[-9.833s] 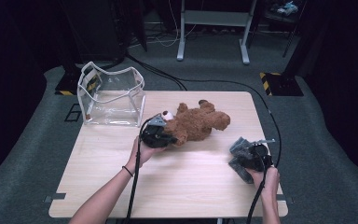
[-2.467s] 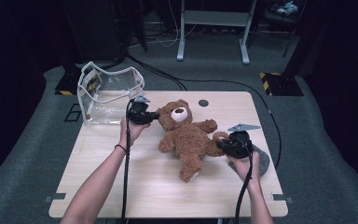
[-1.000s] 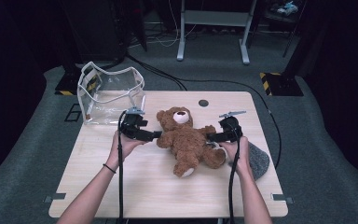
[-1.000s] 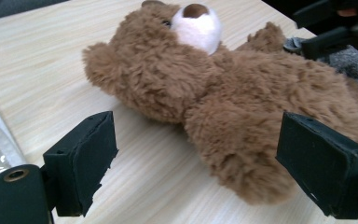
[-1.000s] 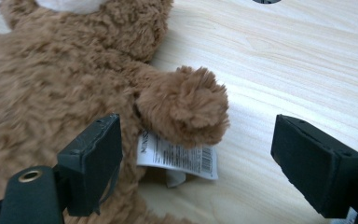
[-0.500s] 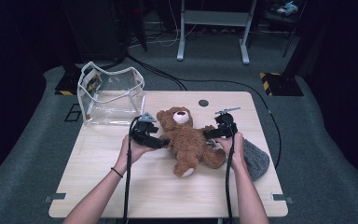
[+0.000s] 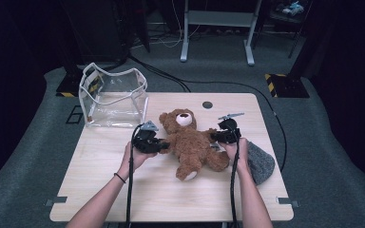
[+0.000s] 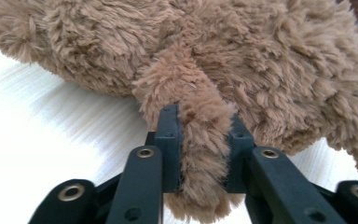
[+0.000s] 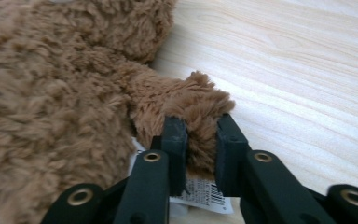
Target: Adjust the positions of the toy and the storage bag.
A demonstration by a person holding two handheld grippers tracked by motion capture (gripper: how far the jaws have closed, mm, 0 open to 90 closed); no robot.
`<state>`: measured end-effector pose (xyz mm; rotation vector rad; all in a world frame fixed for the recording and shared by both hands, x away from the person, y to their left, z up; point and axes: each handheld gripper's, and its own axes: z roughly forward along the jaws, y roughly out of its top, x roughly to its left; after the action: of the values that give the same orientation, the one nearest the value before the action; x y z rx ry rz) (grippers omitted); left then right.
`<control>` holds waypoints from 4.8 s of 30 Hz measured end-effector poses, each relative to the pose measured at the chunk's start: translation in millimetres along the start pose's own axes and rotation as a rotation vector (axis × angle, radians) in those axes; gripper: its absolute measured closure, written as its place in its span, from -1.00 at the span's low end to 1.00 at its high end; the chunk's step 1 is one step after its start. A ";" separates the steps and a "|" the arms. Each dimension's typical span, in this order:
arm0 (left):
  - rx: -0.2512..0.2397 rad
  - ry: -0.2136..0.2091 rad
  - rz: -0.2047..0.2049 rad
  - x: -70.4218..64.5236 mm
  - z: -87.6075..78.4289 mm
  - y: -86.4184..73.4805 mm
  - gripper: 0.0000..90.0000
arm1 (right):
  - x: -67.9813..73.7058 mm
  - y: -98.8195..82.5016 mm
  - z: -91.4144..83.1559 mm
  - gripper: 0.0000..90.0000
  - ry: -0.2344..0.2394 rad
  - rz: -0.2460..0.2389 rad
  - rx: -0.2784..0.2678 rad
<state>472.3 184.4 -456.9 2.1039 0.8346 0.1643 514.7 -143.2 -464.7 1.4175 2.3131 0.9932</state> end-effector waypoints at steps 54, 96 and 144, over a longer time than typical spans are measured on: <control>0.023 0.086 -0.256 31.8 -17.3 55.8 -0.84 | 12.1 -44.9 -72.1 -0.97 -0.144 0.074 -0.108; 0.116 0.104 -0.191 40.4 -14.0 17.3 -0.51 | 29.2 -14.4 -23.4 -0.47 -0.011 0.021 -0.055; -0.164 0.057 -0.142 42.9 -81.8 -21.3 0.70 | 70.5 -8.0 -58.1 0.72 0.132 -0.033 -0.178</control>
<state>462.5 274.3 -428.5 1.8882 0.9676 0.2102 443.4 -109.3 -418.1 1.2753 2.2629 1.2827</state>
